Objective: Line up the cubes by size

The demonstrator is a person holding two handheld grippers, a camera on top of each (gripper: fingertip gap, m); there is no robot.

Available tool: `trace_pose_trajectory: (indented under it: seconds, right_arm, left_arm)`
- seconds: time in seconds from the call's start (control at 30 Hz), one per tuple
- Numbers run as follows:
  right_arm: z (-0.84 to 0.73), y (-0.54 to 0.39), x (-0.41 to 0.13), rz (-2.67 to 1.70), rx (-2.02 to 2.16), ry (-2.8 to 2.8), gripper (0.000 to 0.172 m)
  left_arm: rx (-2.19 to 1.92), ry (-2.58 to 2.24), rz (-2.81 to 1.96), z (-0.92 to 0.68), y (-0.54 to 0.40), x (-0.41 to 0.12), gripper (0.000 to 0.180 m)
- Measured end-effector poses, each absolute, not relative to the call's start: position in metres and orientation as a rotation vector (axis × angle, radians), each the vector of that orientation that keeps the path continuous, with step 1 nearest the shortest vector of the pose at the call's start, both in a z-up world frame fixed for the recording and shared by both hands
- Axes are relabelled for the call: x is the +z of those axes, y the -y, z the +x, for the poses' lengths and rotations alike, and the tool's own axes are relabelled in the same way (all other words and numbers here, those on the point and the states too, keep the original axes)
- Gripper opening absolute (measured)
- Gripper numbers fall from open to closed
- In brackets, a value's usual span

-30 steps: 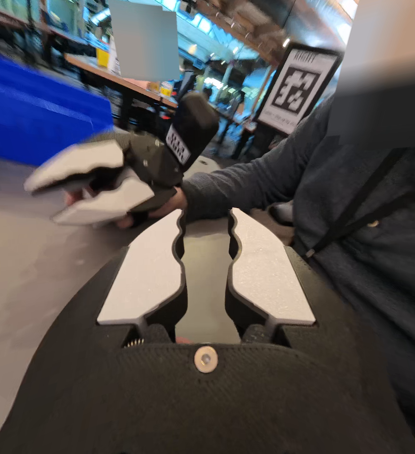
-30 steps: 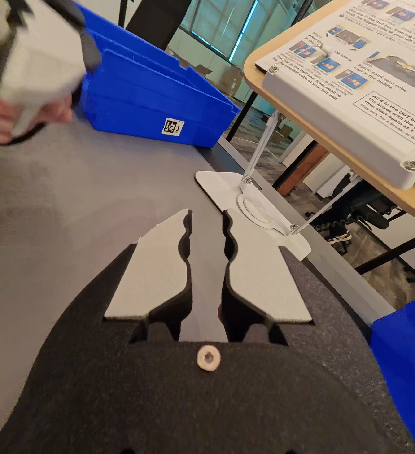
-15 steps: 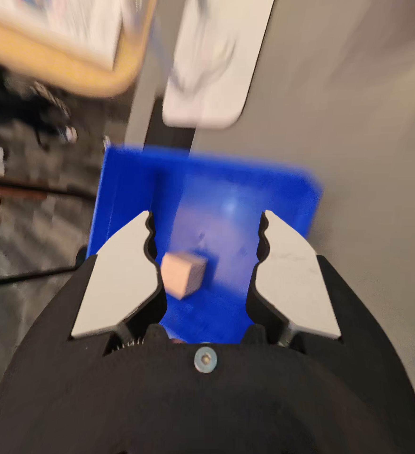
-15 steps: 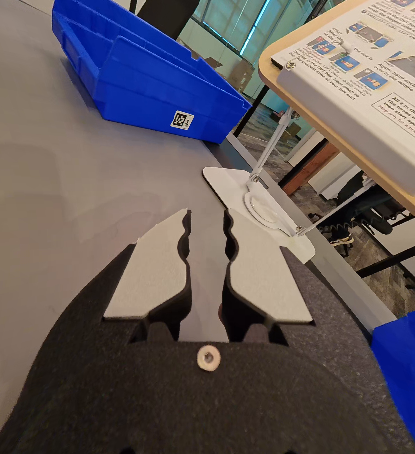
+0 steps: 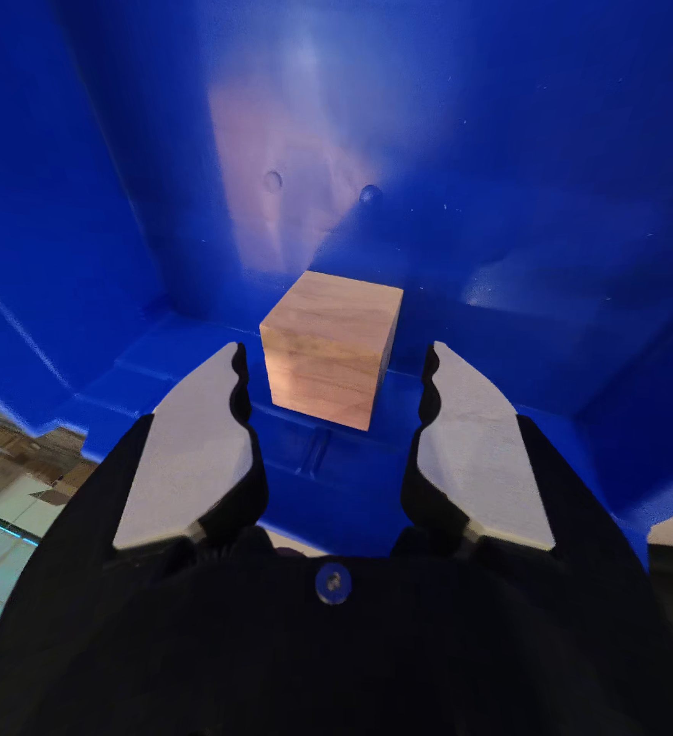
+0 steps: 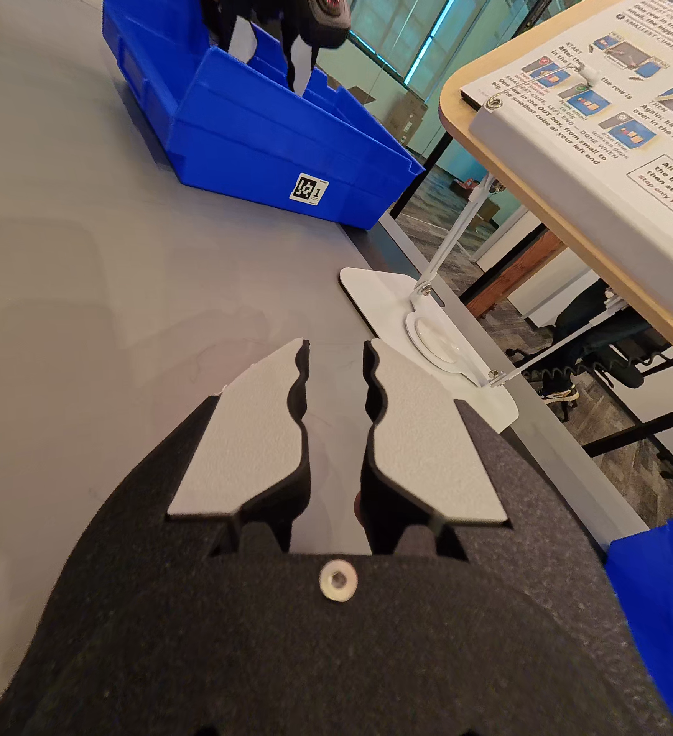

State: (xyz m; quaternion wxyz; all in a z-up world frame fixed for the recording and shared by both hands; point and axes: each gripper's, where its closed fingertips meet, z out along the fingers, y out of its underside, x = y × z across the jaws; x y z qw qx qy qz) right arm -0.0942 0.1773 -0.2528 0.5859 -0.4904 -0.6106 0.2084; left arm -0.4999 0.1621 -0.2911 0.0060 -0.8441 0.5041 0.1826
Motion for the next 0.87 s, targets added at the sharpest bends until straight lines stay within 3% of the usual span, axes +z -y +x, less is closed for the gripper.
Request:
trace_pose_trajectory:
  seconds: [0.13,0.3,0.5,0.7,0.87]
  right_arm:
    - [-0.094,-0.177,-0.253,-1.142,0.487,1.426,0.025]
    - [-0.094,-0.177,-0.252,-1.138,0.490,1.424,0.026]
    - [-0.093,-0.176,-0.248,-1.119,0.505,1.402,0.032]
    - [-0.094,-0.167,-0.239,-1.055,0.546,1.377,0.039]
    - [-0.096,-0.143,-0.227,-0.928,0.567,1.374,0.047]
  left_arm:
    - [0.579,-1.562,-2.665,-0.503,-0.167,-0.298,0.063]
    - [0.539,-1.449,-2.641,-0.499,-0.171,-0.284,0.062]
    - [0.381,-1.124,-2.495,-0.454,-0.163,-0.218,0.062]
    - [-0.116,-0.878,-2.236,-0.331,-0.126,-0.163,0.061]
    - [-0.654,-0.776,-2.097,-0.221,-0.094,-0.169,0.061]
